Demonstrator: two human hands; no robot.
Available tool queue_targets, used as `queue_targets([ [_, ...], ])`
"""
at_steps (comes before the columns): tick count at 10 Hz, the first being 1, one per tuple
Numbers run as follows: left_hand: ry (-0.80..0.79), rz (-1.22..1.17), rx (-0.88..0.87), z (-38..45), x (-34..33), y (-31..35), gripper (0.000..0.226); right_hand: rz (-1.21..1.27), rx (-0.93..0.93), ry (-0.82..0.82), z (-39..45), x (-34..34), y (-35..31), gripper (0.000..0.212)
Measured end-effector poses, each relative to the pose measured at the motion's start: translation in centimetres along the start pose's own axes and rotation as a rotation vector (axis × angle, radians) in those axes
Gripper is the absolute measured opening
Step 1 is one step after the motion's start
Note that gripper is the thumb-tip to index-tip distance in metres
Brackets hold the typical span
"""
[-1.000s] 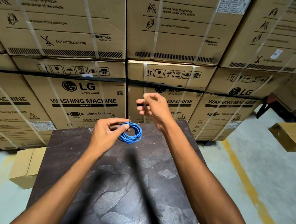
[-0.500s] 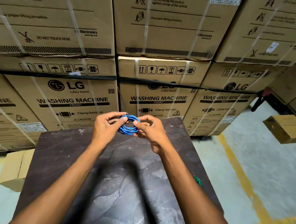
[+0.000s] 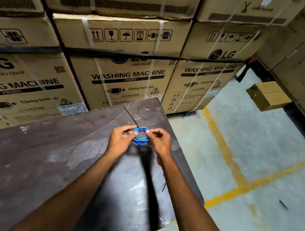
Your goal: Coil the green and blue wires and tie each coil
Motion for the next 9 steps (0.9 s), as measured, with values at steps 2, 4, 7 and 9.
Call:
queue_targets([
  [2, -0.066, 0.025, 0.123, 4.0, -8.7, -6.9, 0.031, -0.129, -0.078, 0.163, 6.1, 4.4, 7.3, 0.015],
  [4, -0.078, 0.116, 0.117, 5.2, -13.7, -10.4, 0.029, -0.252, -0.159, 0.269, 8.7, 7.7, 11.2, 0.016],
  [7, 0.011, 0.25, 0.095, 5.2, -14.8, -10.4, 0.018, -0.351, -0.129, 0.279, 9.0, 7.7, 11.1, 0.014],
  [9, -0.013, 0.321, 0.06, 4.1, -12.1, -8.8, 0.028, -0.469, -0.006, 0.279, 6.9, 7.4, 9.6, 0.014],
])
Point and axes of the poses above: each hand's wrist, its own z-axis towards the middle knuckle, its own x-axis out of the back of the hand, y = z × x, the point moved 4 cm from there along z, towards the middle knuckle, and after that the axes turned 1 degree about y, right-handed, at the moved point
